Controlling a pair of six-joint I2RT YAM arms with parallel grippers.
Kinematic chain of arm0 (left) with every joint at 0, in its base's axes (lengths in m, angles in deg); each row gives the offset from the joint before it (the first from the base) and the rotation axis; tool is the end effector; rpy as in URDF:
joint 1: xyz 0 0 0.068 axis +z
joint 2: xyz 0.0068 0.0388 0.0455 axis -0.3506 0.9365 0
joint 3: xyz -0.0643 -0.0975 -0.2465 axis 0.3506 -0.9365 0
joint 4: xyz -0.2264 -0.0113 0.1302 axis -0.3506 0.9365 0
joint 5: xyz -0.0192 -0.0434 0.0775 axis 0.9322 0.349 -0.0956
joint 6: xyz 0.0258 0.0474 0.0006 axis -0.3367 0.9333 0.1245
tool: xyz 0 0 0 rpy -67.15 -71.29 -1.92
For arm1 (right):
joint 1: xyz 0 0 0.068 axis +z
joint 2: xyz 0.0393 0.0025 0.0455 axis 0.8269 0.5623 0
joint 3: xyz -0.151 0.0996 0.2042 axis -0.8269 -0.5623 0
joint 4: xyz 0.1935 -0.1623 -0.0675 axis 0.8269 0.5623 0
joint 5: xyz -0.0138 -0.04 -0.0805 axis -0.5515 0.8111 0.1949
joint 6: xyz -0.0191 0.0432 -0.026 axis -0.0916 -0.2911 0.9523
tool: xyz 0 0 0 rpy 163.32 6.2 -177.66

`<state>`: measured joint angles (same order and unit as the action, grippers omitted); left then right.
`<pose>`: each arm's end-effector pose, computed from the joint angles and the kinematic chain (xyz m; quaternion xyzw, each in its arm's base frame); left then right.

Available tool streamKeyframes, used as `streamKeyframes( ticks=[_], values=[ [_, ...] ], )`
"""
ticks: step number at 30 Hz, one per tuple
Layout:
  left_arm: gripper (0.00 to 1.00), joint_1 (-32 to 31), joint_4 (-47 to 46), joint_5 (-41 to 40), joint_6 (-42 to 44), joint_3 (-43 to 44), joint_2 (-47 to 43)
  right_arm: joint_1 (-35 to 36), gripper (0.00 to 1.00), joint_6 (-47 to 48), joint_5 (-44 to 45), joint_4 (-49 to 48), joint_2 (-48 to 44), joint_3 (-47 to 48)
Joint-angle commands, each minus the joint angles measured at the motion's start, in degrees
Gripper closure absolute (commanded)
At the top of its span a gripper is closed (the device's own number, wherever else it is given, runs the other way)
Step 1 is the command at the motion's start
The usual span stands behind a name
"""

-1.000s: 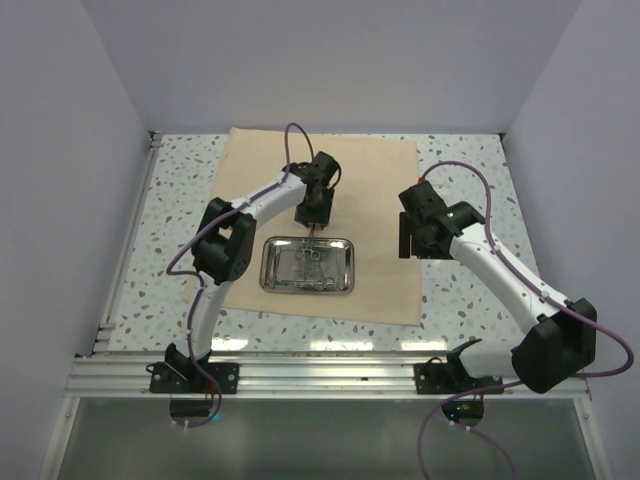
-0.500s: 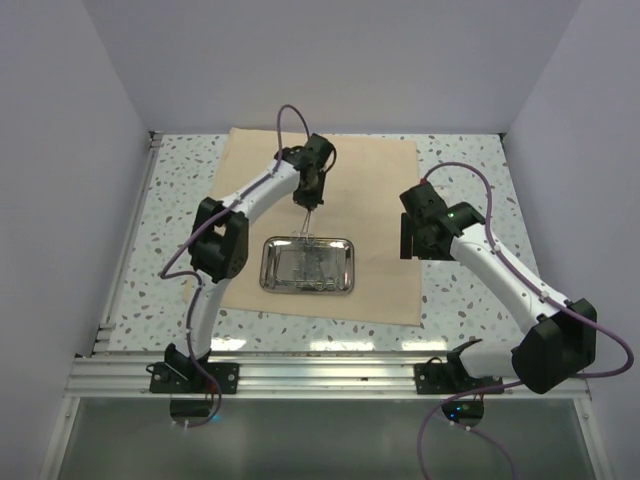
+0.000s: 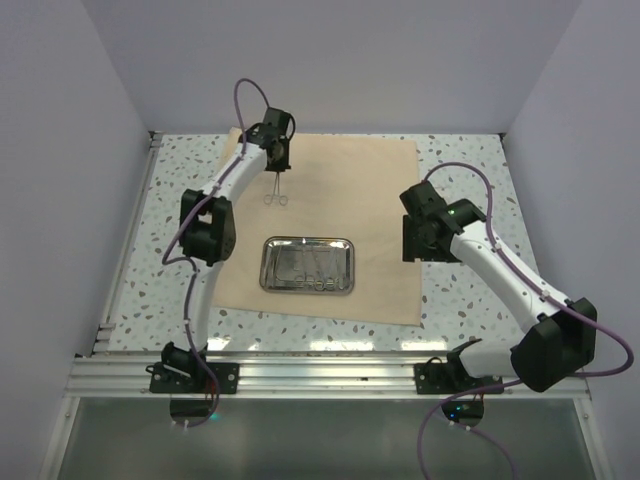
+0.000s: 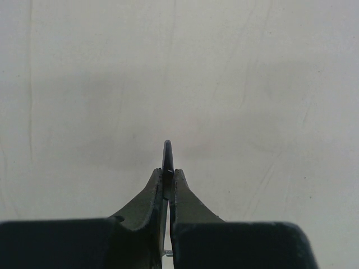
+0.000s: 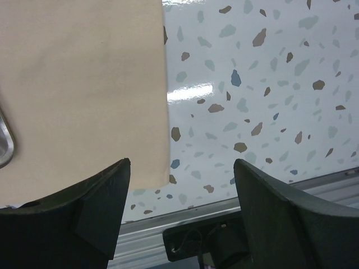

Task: Open and lay out the surgical kit
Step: Place the medical item in the surgical kit, then pick up the medical item from the container.

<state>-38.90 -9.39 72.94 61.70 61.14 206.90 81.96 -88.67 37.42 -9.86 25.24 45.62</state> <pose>0.5095 -0.1628 0.2187 -0.0127 0.9419 -0.0200 0.3350 0.2234 0.0938 0.2901 0.0513 0.9647 -0.1052 0.2358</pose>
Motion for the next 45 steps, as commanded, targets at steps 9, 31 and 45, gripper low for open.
streamKeyframes(
  ticks=[9,31,45],
  values=[
    [0.06,-0.4,-11.8,-3.8,4.8,-3.1,-4.3,-0.3,0.22,-1.9,1.1,3.6,-0.6,3.1],
    [0.4,-18.6,-12.8,-5.2,-14.4,-46.4,-27.9,-0.2,0.22,0.0,-2.7,0.4,-6.8,-2.9],
    [0.46,-19.1,-16.5,-6.0,-16.6,-51.7,-25.6,-0.3,0.22,-2.0,-1.7,4.3,-11.7,-4.2]
  ],
)
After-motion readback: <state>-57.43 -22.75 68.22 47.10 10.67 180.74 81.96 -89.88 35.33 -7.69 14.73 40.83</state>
